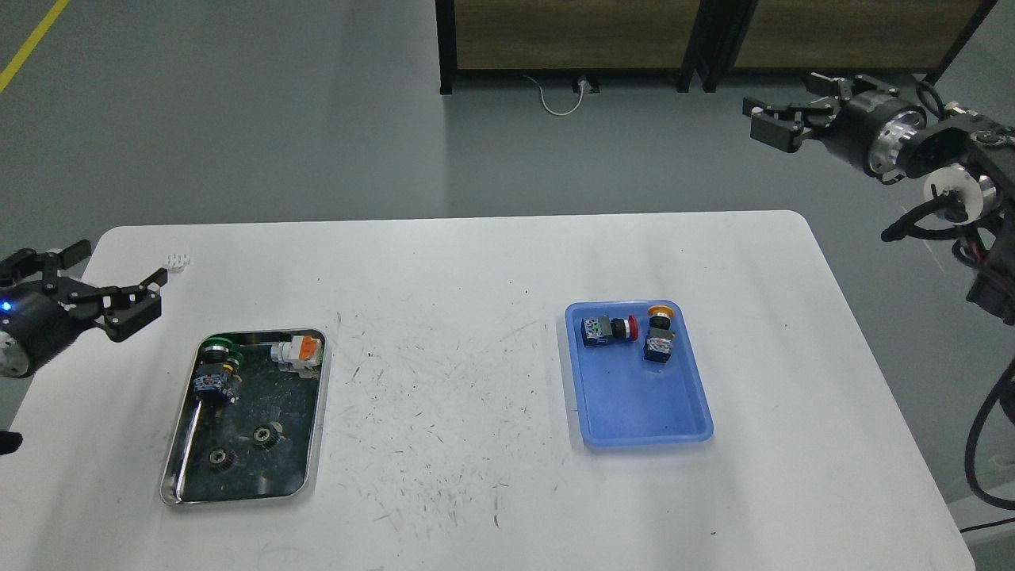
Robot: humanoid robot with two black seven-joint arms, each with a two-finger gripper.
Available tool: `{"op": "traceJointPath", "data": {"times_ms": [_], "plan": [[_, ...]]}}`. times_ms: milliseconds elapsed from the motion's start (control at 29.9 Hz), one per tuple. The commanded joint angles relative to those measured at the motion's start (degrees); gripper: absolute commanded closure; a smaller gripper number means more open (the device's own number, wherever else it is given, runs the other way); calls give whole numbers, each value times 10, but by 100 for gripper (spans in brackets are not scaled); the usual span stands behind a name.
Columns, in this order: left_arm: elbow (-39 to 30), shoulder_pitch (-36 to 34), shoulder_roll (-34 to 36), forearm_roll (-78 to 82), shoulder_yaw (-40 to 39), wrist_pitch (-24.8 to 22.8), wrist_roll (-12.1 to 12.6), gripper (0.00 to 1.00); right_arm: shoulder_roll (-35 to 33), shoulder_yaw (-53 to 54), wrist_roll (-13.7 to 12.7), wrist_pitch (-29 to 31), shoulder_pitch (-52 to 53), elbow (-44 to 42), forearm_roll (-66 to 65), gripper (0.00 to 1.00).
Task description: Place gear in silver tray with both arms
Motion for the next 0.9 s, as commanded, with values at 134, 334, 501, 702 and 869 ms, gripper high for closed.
{"op": "traceJointPath", "data": {"times_ms": [134, 334, 501, 702, 869], "plan": [[15, -170, -17, -68, -15, -3, 152, 1, -7, 15, 3, -44, 27, -24, 1, 0], [64, -262, -80, -74, -19, 8, 183, 1, -13, 41, 9, -45, 49, -57, 41, 0], [73, -306, -108, -105, -19, 56, 204, 1, -19, 41, 15, -66, 52, -54, 50, 0], [73, -311, -117, -104, -16, 80, 198, 1, -20, 41, 16, -80, 58, -48, 50, 0], [72, -312, -117, -104, -20, 79, 198, 1, -20, 41, 15, -81, 77, -35, 50, 0]]}}
